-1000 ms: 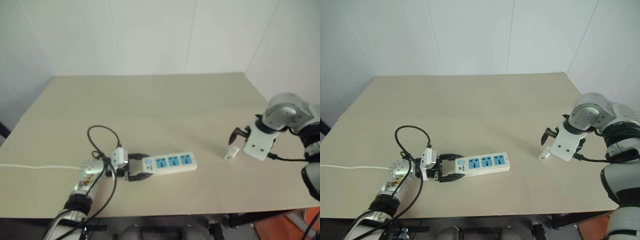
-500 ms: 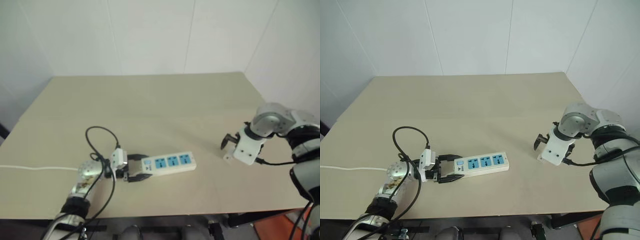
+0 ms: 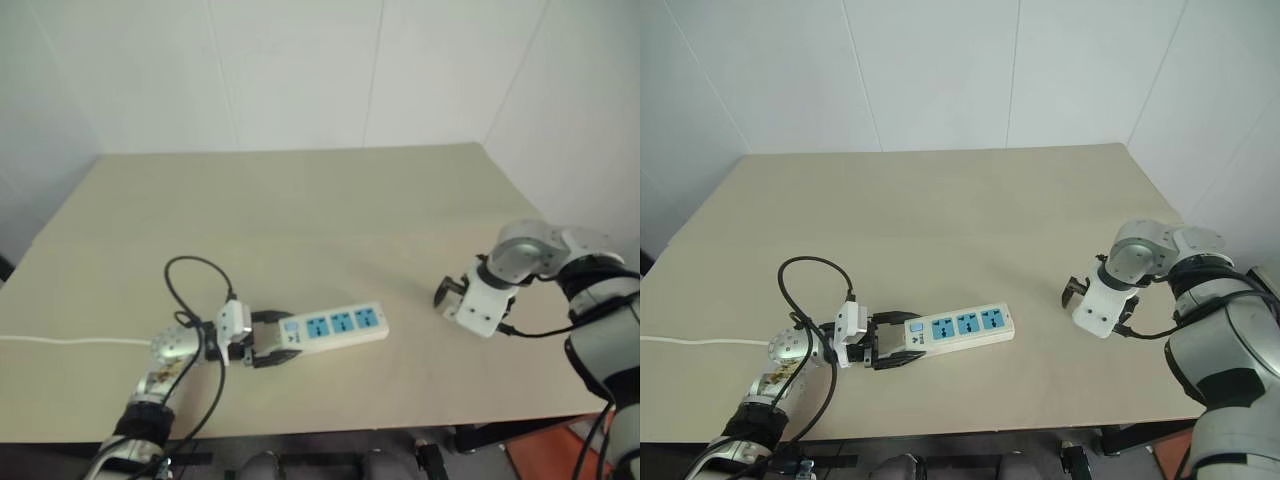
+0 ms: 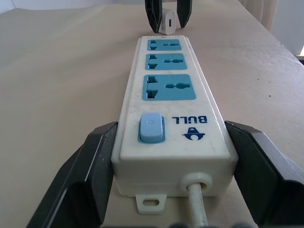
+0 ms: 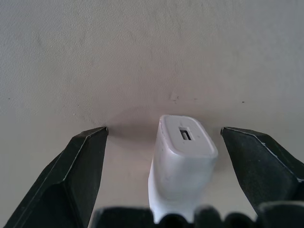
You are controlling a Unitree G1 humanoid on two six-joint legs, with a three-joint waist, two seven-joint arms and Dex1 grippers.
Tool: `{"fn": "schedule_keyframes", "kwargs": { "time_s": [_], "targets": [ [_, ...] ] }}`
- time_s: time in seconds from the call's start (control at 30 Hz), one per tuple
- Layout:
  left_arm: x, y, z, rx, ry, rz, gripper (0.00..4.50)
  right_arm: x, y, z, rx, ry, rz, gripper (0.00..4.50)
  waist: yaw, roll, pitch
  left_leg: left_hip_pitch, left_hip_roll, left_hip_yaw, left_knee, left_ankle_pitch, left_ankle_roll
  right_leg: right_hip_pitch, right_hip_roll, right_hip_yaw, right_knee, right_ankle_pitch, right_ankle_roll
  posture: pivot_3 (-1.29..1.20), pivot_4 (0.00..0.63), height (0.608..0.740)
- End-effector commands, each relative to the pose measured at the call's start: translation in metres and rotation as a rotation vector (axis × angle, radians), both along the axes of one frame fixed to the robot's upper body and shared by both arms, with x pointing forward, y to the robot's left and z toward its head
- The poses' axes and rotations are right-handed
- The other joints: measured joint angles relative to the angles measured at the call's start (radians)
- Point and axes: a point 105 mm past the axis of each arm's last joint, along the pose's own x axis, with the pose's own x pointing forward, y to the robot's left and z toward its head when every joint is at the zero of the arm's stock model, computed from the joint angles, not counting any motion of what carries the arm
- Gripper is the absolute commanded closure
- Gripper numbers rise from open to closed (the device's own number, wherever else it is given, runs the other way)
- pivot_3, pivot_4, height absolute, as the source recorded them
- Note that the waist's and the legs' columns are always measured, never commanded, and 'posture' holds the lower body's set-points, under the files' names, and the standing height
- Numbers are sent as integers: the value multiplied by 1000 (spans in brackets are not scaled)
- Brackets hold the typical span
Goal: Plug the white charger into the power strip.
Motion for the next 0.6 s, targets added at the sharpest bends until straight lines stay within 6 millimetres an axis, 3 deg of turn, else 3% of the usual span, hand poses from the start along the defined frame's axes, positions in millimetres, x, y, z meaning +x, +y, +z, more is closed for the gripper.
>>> {"fn": "schedule_keyframes", "kwargs": {
  "time_s": [0.03, 0.3, 0.47, 0.6],
  "targets": [
    [-9, 1, -17, 61, 58, -18, 1248, 3, 2, 7, 11, -28, 26, 580, -2, 0, 0, 0, 0, 0, 0, 0, 0, 0, 0, 0, 0, 0, 0, 0, 150, 740],
    [-10, 2, -20, 70, 60, -15, 1248, 6, 5, 8, 18, -50, 46, 3293, -8, 0, 0, 3, 0, 0, 0, 0, 0, 2, 0, 1, 2, 0, 0, 0, 150, 740],
    [-9, 0, -19, 73, 60, -26, 1248, 9, 11, 12, 53, -71, 46, 3347, -8, 0, 0, 3, 0, 0, 0, 0, 0, 2, 0, 1, 2, 0, 0, 0, 150, 740],
    [-8, -2, -16, 68, 70, -52, 1248, 12, 23, 29, 223, -88, -10, 3347, -7, 0, 0, 3, 0, 0, 0, 0, 0, 2, 0, 1, 1, 0, 0, 0, 150, 740]
  ]
}}
